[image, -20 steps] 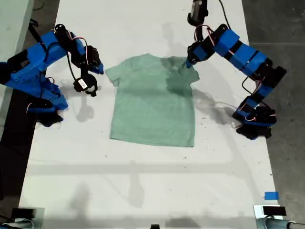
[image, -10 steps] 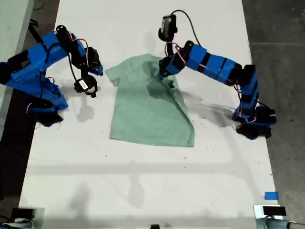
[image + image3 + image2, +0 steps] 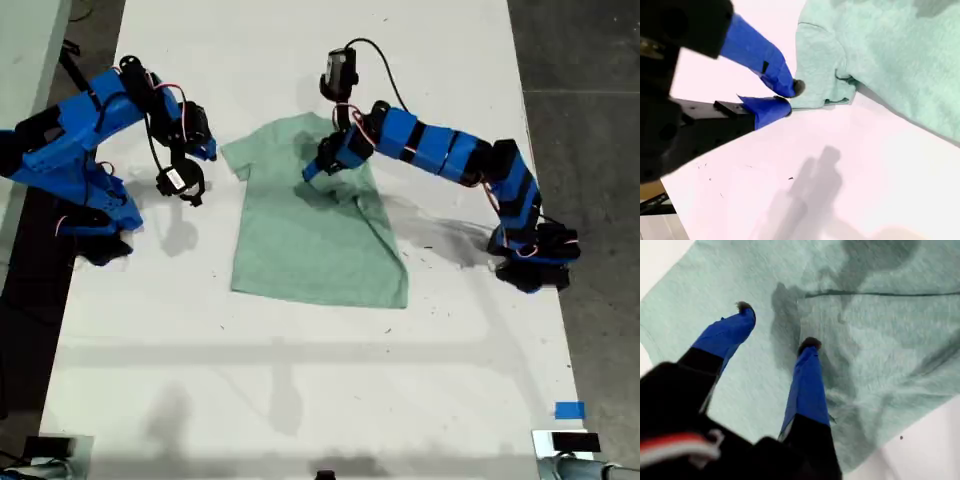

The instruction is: Fold t-shirt

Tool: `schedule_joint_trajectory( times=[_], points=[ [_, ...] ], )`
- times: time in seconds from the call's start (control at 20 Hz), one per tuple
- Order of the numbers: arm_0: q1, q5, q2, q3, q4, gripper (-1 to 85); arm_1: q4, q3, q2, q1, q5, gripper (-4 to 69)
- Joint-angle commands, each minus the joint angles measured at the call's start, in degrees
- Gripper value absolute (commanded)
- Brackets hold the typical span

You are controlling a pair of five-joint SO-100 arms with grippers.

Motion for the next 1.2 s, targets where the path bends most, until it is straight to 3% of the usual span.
schedule_joint_trajectory(
  times=[0.0, 0.1, 0.2, 0.3, 0.4, 0.6, 0.8, 1.15],
  points=[
    [0.7, 0.0, 0.8, -0.5, -1.3, 7.6, 3.8, -4.3, 12.8, 3.1, -2.5, 19.0],
    [0.8, 0.2, 0.8, -0.6, -1.3, 9.3, 8.9, -4.1, 18.7, 5.5, -3.2, 17.9],
    [0.0, 0.4, 0.8, -0.8, -1.8, 5.7, 13.5, -1.0, 24.9, 7.6, -3.8, 16.7],
    [-2.2, 2.1, -0.4, -1.1, -2.6, 6.5, 15.3, 5.7, 31.2, 8.3, -4.4, 14.1],
    [-4.2, 6.1, -2.9, -1.7, -3.8, 10.5, 15.1, 13.8, 37.4, 8.3, -4.6, 12.8],
    [-7.6, 12.5, -10.5, -3.8, -6.5, 30.4, 12.3, 29.8, 48.1, 6.8, -2.2, 12.4],
    [-11.6, 15.1, -16.8, -4.7, -10.4, 33.4, 9.1, 43.7, 58.4, 4.7, 1.2, 13.3],
    [-17.0, 12.7, -29.2, -7.7, -15.6, 31.4, 6.3, 57.4, 71.2, 3.2, 4.7, 12.3]
  ],
)
